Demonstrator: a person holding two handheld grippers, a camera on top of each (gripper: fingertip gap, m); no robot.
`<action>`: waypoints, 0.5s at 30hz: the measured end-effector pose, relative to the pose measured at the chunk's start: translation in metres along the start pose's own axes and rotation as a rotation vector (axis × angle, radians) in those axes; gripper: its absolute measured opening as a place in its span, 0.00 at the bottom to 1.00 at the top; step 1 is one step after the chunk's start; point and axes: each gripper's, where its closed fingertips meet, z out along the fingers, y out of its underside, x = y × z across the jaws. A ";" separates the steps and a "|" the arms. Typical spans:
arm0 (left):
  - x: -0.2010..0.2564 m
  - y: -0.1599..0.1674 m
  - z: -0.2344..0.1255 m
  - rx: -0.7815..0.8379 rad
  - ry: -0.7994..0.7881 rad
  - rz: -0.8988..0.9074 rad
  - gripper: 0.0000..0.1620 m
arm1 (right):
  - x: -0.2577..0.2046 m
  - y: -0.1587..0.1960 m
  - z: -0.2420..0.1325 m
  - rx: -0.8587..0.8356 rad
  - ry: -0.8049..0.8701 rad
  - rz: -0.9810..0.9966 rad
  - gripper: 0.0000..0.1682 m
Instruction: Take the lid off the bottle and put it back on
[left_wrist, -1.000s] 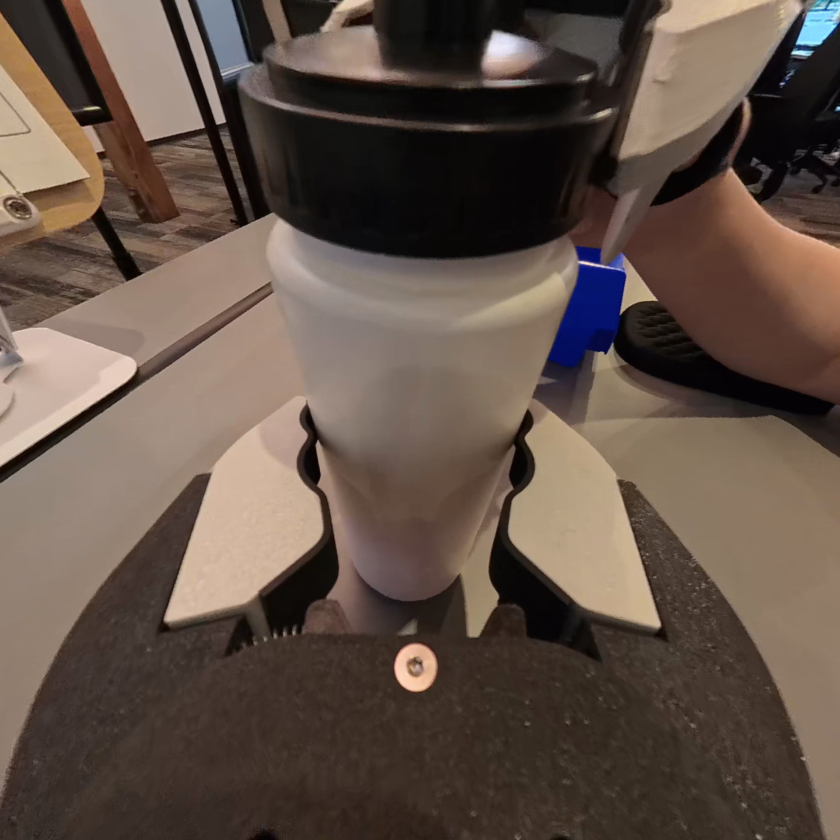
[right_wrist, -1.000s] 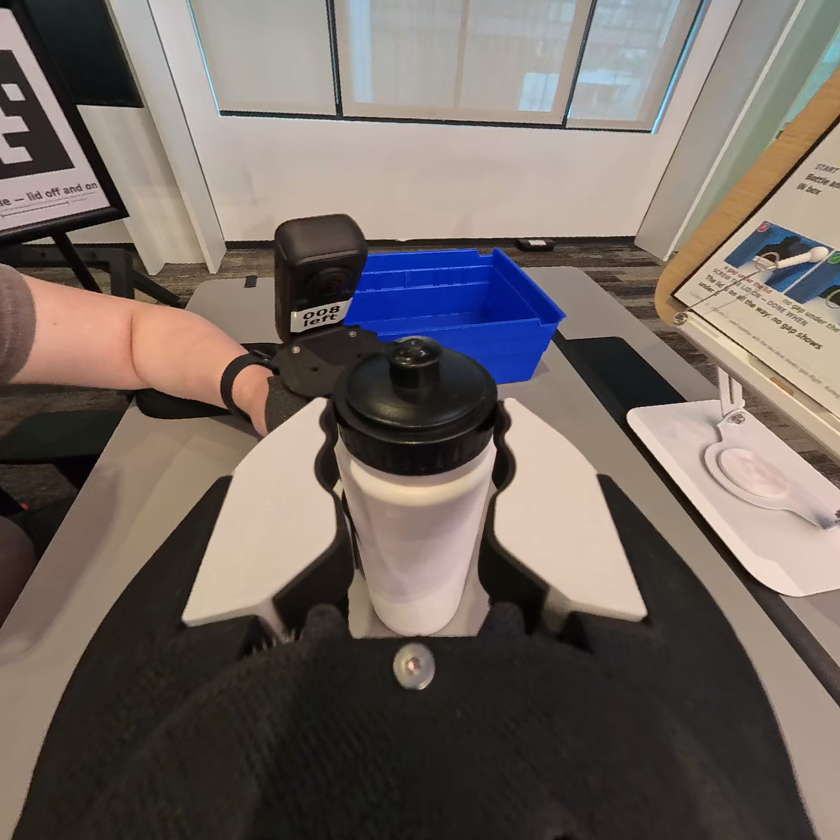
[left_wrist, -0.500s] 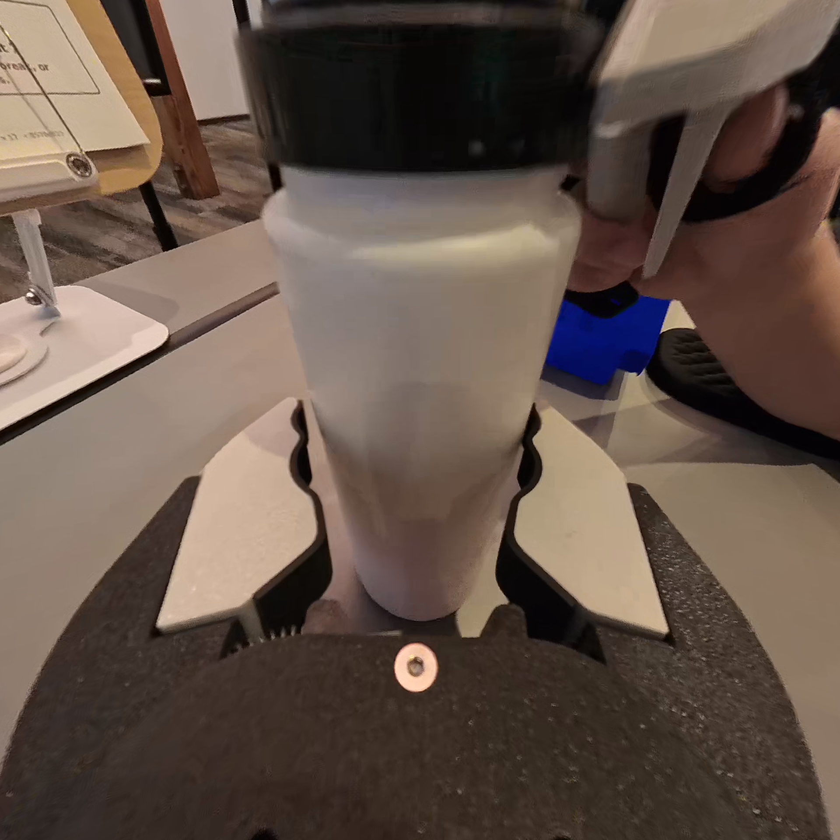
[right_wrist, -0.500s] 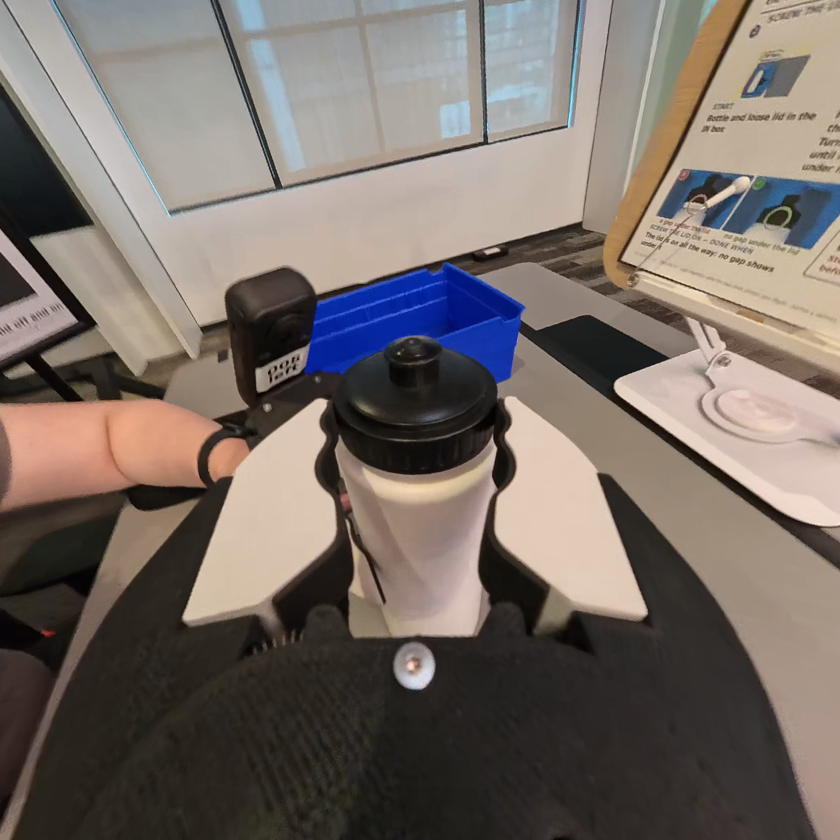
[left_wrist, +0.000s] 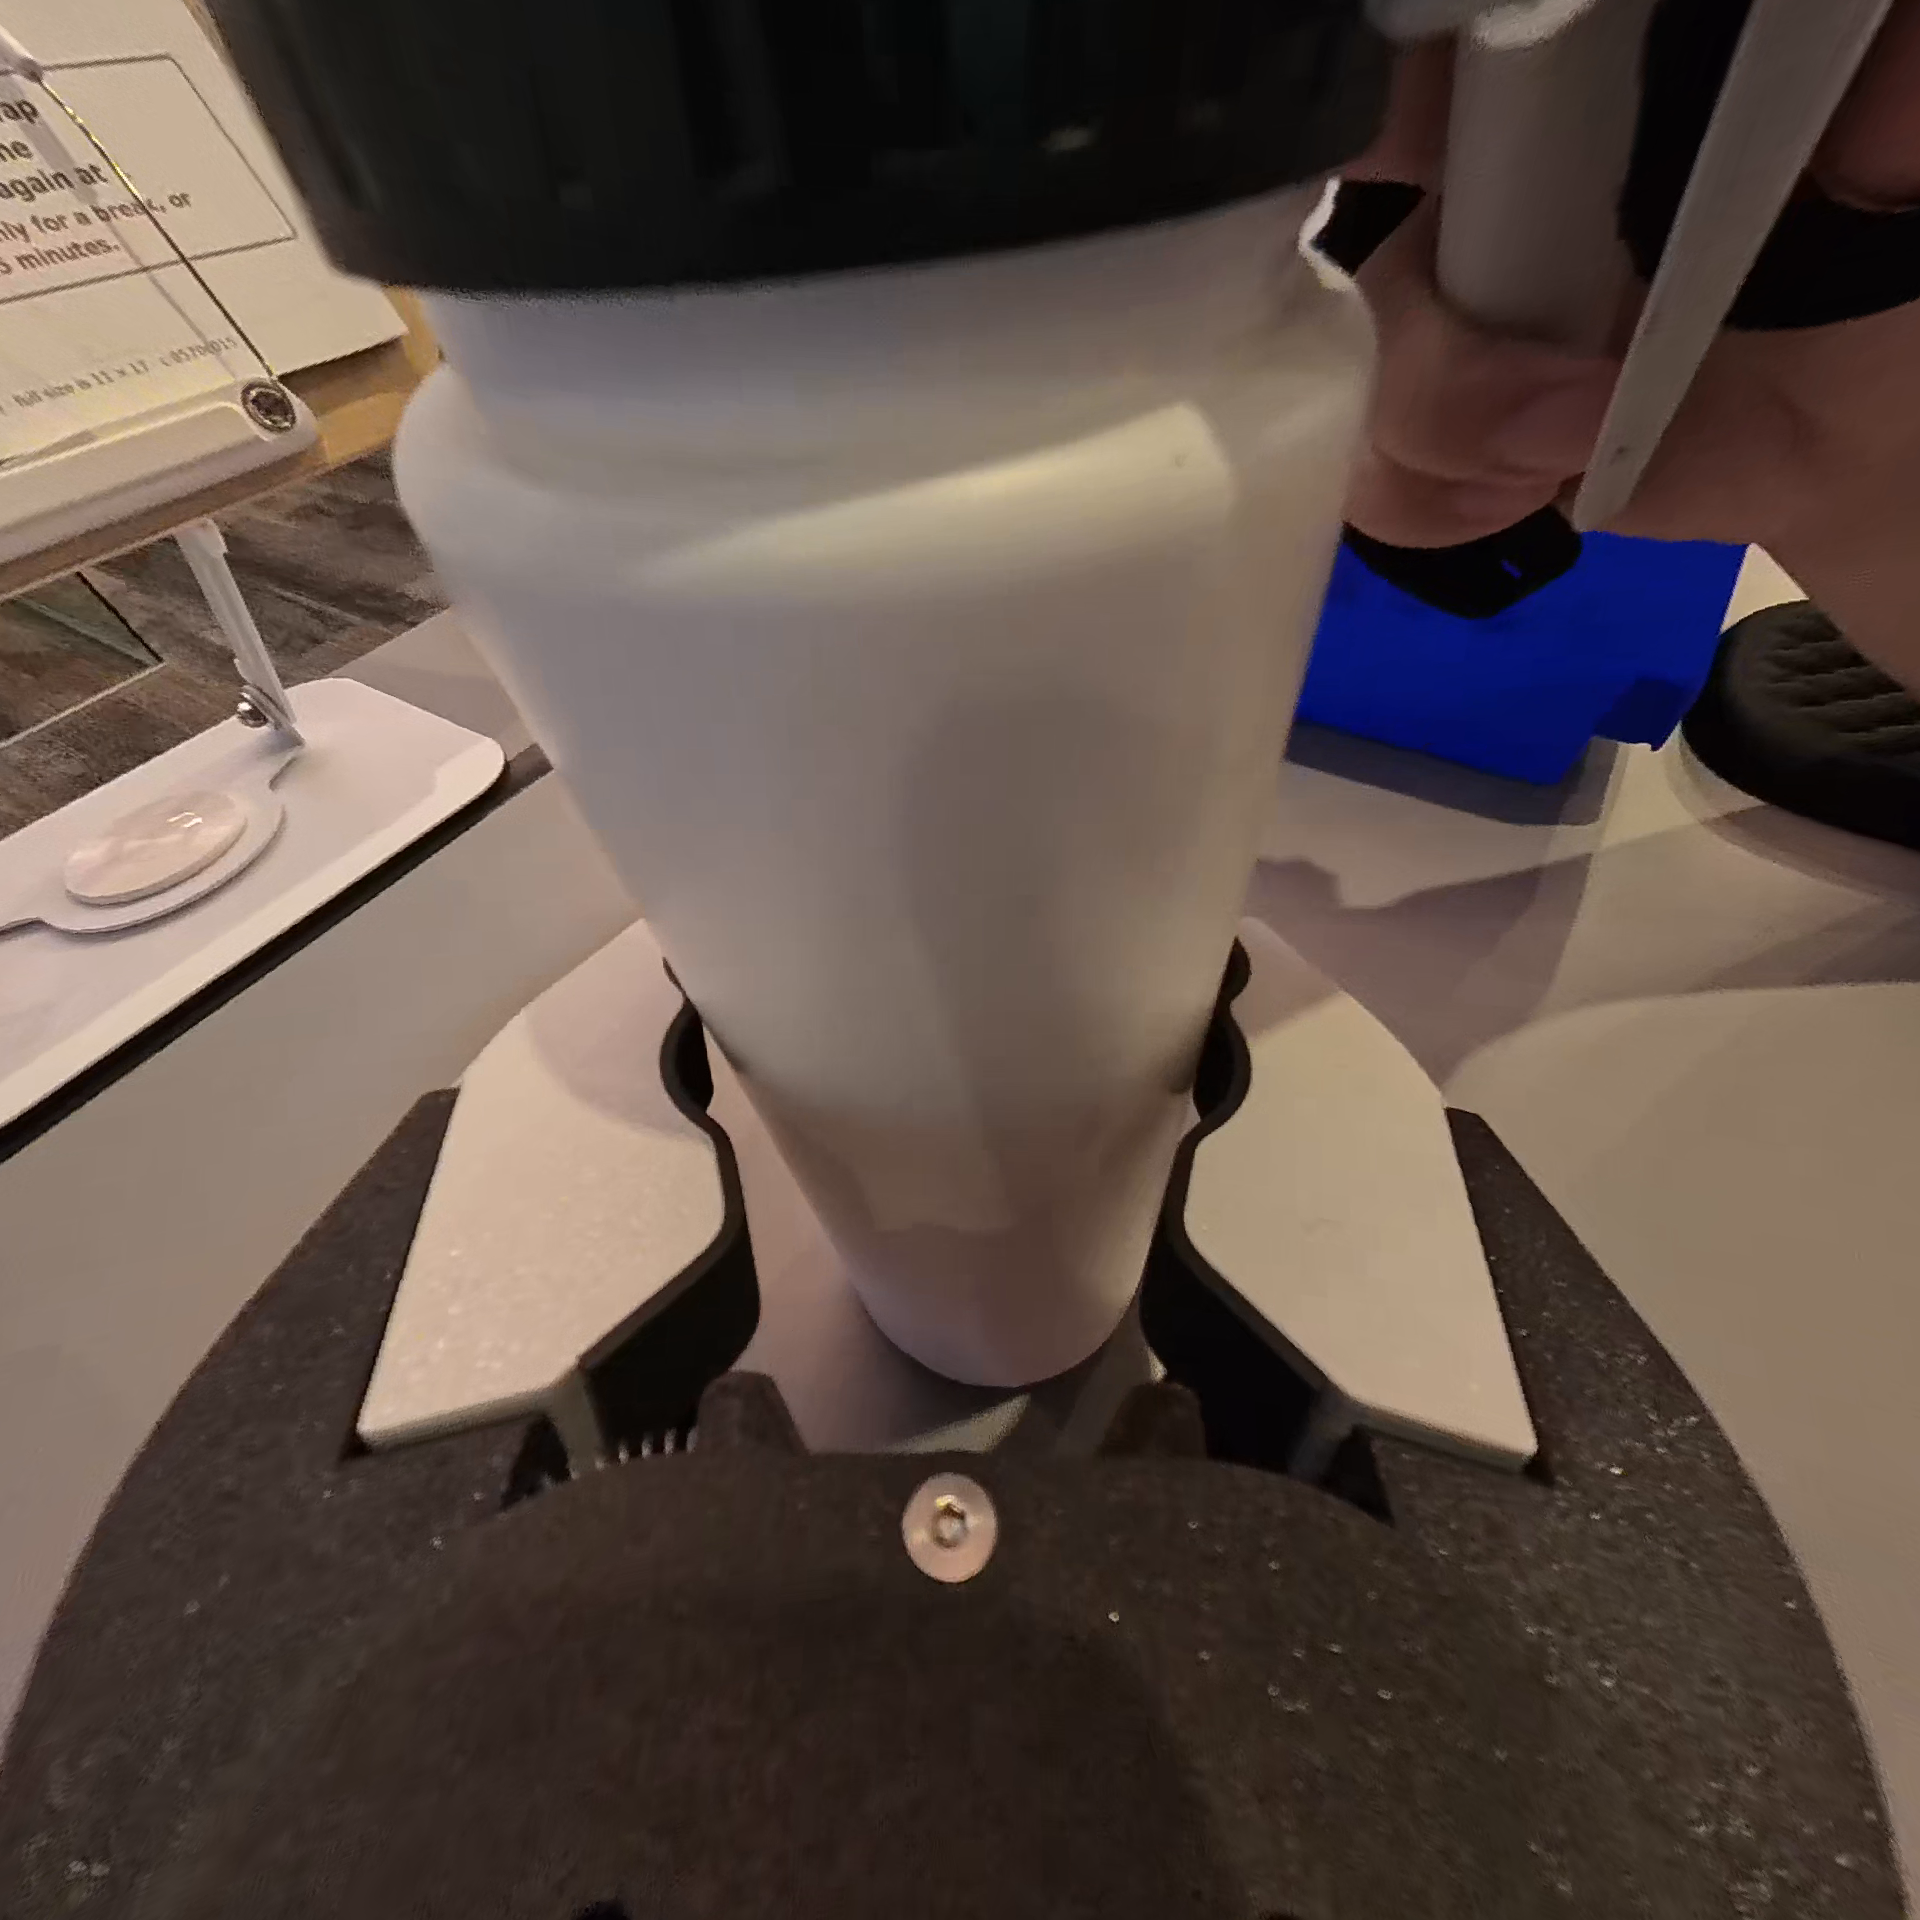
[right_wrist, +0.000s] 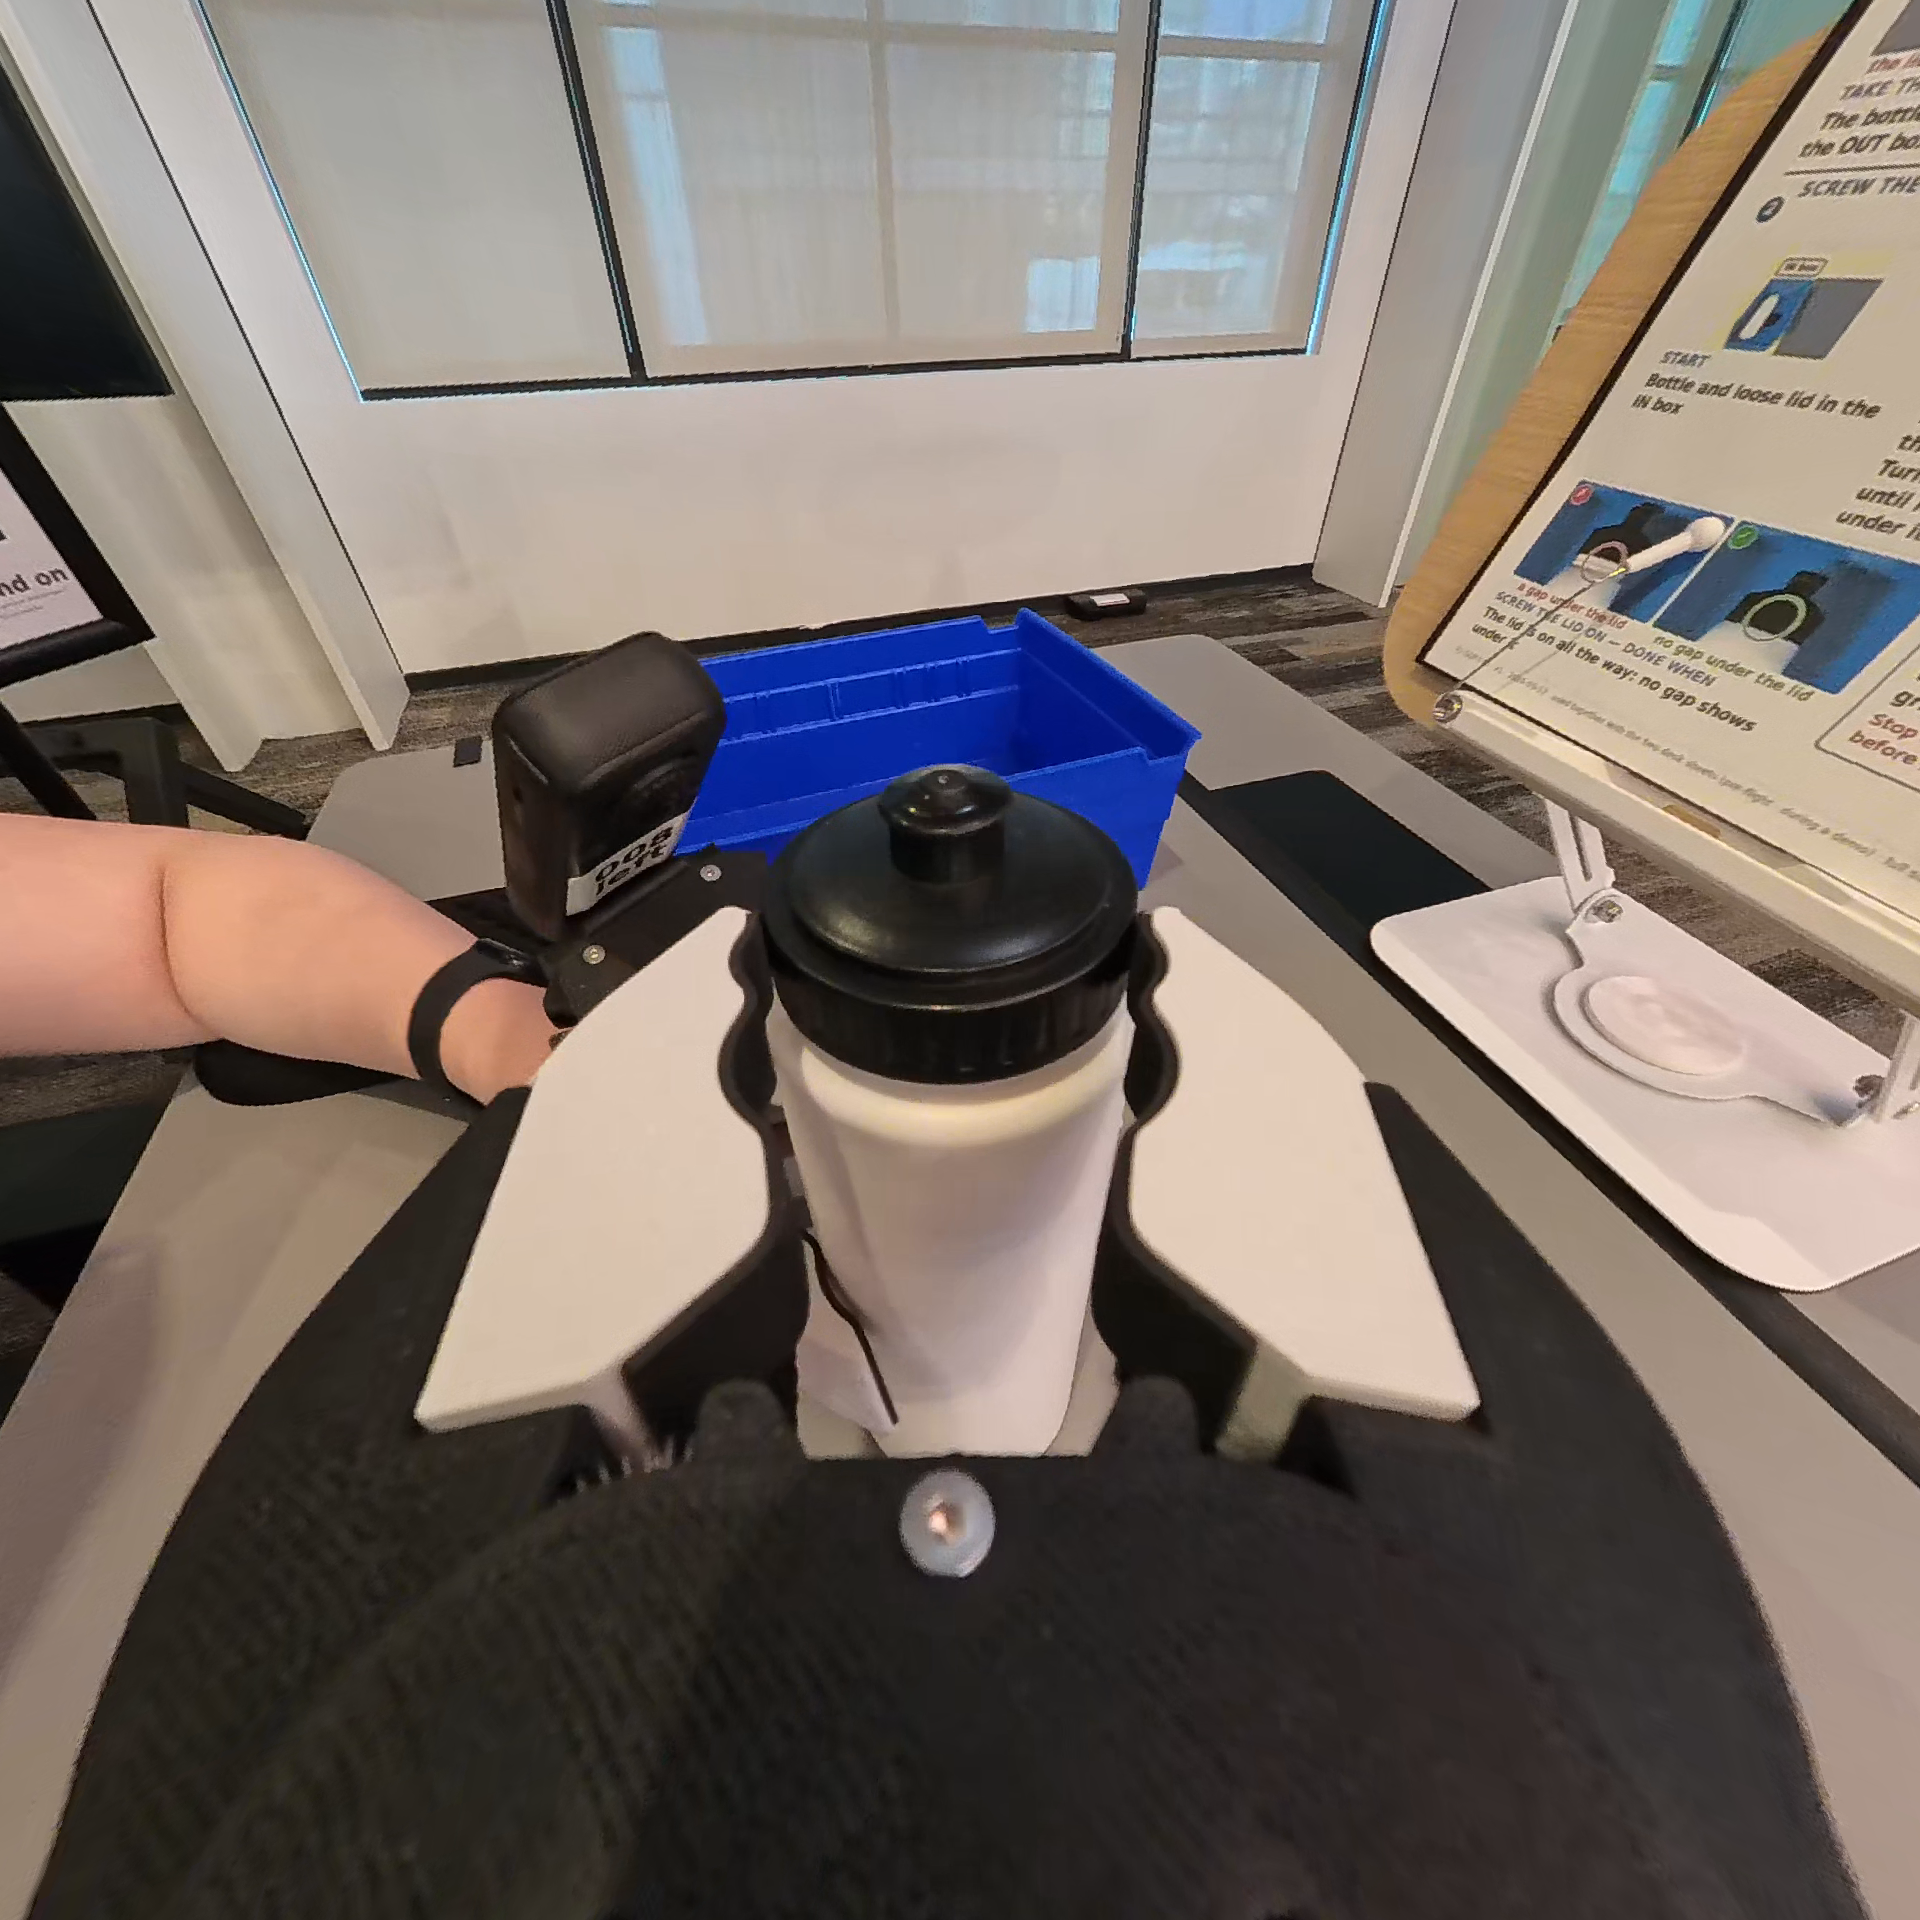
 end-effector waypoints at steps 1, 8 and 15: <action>0.001 -0.001 -0.001 0.012 0.011 -0.001 0.57 | 0.000 0.000 0.000 -0.001 -0.002 -0.002 0.41; 0.003 -0.019 -0.009 0.134 0.051 -0.013 0.54 | -0.004 0.000 -0.001 0.003 -0.052 -0.023 0.41; -0.008 -0.017 -0.005 0.071 -0.081 -0.072 0.54 | 0.007 0.000 0.003 0.008 0.124 0.019 0.41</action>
